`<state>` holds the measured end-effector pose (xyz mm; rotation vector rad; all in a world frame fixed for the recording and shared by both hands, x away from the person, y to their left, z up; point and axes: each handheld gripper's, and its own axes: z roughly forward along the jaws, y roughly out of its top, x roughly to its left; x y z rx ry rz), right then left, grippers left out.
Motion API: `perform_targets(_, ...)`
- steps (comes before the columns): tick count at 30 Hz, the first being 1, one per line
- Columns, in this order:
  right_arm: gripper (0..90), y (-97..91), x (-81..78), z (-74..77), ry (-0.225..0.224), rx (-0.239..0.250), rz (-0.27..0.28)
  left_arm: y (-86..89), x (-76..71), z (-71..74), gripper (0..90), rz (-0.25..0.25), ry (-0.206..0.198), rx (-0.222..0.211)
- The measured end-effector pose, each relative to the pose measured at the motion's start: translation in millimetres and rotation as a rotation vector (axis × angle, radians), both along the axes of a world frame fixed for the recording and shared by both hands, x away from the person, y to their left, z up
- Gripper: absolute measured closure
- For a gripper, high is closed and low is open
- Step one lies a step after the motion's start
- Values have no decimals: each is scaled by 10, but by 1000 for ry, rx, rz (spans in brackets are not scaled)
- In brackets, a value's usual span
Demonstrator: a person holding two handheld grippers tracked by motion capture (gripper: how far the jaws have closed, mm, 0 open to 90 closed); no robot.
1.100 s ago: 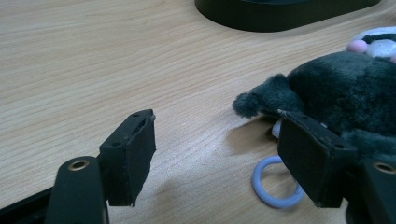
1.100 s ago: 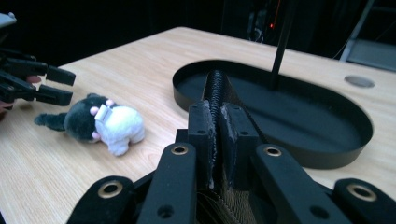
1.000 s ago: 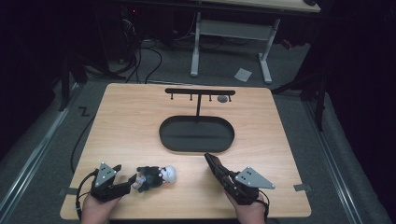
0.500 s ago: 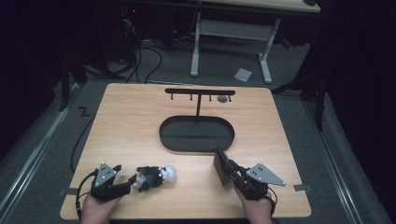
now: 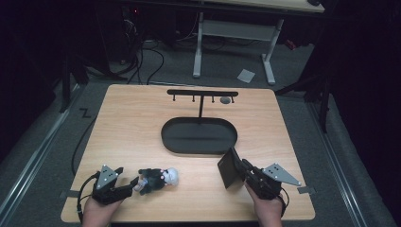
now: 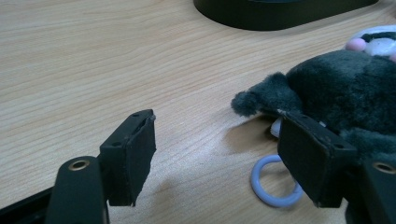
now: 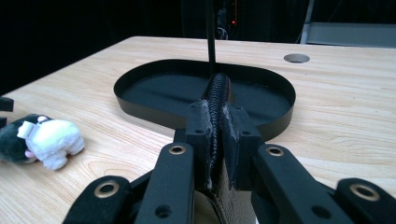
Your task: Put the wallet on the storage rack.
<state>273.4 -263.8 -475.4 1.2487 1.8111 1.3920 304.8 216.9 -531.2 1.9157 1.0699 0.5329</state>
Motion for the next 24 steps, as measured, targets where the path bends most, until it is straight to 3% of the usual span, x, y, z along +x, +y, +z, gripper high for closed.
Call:
perform_targets(9,773,34,-16,12,-23,-22,-6,2,-1,2,283,1,1,-2)
perform_targets(12,674,65,-49,63,-49,-29,-10,7,1,2,283,3,1,-2)
perform_targets(14,575,99,-71,87,-55,-39,-10,7,1,3,284,2,1,-1)
perform_targets(17,502,141,-86,87,-55,-60,-23,8,2,3,283,2,0,0)
perform_targets(18,440,179,-96,68,-45,-80,-44,10,0,6,283,2,-1,-1)
perform_targets(20,402,195,-96,36,-22,-87,-57,14,-3,10,283,2,-1,-2)
perform_targets(24,383,209,-99,-40,12,-108,-67,20,-5,12,283,4,-4,-4)
